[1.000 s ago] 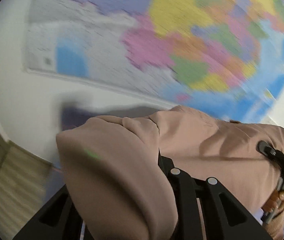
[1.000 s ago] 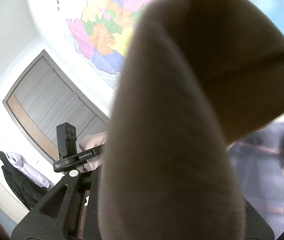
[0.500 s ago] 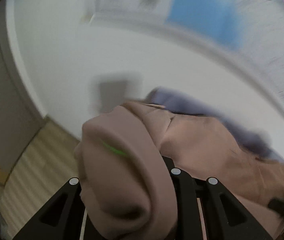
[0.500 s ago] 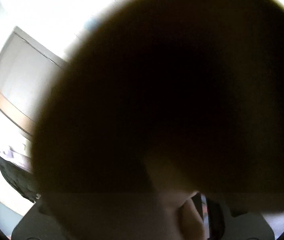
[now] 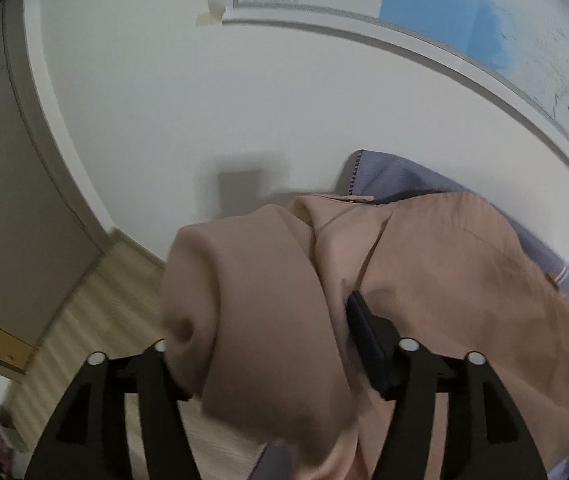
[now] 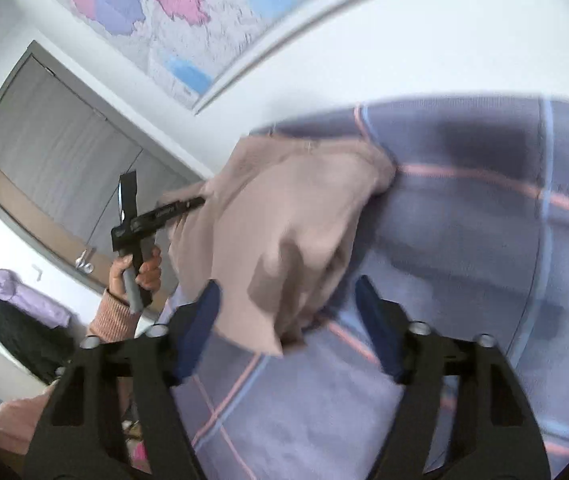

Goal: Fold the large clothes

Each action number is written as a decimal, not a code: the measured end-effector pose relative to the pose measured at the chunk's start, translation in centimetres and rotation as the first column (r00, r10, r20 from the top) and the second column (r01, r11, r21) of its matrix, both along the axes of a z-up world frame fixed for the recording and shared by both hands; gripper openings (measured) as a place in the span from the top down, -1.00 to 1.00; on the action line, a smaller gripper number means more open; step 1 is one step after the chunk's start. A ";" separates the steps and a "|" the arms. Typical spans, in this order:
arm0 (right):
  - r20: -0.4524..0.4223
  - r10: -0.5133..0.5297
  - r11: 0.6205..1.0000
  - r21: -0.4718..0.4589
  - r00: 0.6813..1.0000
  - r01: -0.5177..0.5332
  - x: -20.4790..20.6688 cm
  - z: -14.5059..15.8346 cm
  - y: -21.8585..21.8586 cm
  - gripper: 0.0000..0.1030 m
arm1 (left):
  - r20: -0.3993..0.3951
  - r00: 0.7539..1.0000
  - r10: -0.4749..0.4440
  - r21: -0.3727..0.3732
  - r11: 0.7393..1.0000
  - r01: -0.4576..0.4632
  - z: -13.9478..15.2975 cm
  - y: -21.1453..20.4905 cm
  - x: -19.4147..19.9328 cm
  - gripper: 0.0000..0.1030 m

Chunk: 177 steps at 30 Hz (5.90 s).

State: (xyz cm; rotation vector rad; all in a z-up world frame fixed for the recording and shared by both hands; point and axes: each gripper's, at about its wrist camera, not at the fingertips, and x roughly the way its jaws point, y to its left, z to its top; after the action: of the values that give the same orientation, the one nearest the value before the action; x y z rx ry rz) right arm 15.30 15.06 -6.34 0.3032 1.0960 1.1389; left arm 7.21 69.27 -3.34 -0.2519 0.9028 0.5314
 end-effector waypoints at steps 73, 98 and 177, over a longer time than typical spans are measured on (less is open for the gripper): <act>0.314 0.020 0.959 -0.275 0.949 0.070 10.2 2.9 31.3 0.31 | -0.068 0.983 -0.172 0.076 0.981 0.177 -1.0 -7.2 8.8 -0.47; 0.332 0.193 0.947 -0.310 0.923 -0.086 4.6 2.0 26.8 0.31 | -0.096 0.956 -0.278 0.187 0.938 0.292 -0.6 -11.7 3.8 -0.45; 0.401 0.172 0.958 -0.282 0.900 -0.057 0.4 3.5 21.8 0.04 | 0.086 0.969 -0.231 0.150 0.965 0.217 1.0 -14.6 -8.5 -0.51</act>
State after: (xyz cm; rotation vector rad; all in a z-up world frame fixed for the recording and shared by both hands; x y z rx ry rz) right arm 15.66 36.81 -2.80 -0.2177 0.8693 1.0821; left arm -1.27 54.70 -2.29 -0.0480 0.7783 0.3658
